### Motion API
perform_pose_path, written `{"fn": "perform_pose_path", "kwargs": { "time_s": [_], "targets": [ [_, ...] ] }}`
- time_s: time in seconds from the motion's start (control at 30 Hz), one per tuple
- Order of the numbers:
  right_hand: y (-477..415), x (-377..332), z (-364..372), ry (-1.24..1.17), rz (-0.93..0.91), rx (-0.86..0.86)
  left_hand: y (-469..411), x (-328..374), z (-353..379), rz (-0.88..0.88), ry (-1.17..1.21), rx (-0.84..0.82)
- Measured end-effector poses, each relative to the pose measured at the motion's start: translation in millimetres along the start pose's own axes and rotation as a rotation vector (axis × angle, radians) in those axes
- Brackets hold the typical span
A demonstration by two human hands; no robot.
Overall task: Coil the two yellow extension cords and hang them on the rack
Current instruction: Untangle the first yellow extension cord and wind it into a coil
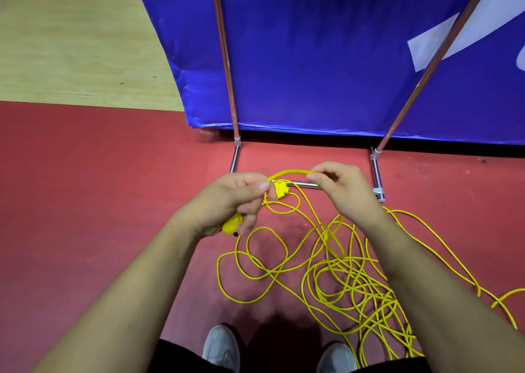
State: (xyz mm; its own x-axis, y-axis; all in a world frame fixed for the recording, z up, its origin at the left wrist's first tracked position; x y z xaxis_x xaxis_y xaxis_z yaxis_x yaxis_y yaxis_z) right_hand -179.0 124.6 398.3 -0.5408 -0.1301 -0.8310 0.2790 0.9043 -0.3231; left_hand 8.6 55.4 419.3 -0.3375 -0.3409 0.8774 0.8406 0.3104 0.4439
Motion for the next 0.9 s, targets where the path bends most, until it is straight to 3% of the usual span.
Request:
{"fn": "perform_pose_path", "kwargs": {
  "time_s": [0.17, 0.3, 0.47, 0.6, 0.8, 0.9],
  "targets": [
    [10.6, 41.9, -9.6, 0.091, 0.081, -0.078, 6.9, 11.8, -27.5, 0.181, 0.239, 0.091],
    [19.3, 60.7, -8.5, 0.1, 0.169, -0.117, 9.1, 9.2, -36.7, 0.192, 0.364, 0.165],
    [16.7, 64.5, -15.1, -0.063, 0.217, 0.144, 3.4, -0.3, -37.7, 0.045, 0.145, 0.323],
    [12.5, 60.2, -21.6, 0.072, 0.16, 0.142, 4.2, -8.7, -55.6, -0.029, 0.039, 0.505],
    [24.3, 81.2, -11.2, 0.277, 0.2, -0.181, 10.1, -5.3, -80.8, 0.112, 0.533, 0.498],
    [31.6, 92.3, -11.0, 0.111, 0.277, -0.103, 11.0, -8.4, -79.5, 0.041, 0.552, 0.443]
  ]
}}
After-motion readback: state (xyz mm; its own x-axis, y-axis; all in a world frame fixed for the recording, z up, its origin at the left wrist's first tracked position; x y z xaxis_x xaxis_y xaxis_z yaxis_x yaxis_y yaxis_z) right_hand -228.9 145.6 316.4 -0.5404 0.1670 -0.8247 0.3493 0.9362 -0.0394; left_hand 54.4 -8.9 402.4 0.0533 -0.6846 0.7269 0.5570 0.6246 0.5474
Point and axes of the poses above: each hand's wrist, its own y-axis away from the middle knuckle, its own z-axis out of the palm, x = y × z, the point moved 6 cm from there along -y, towards the middle knuckle, and after that the axes turned 14 degrees about -z, right-handed, at the moved point
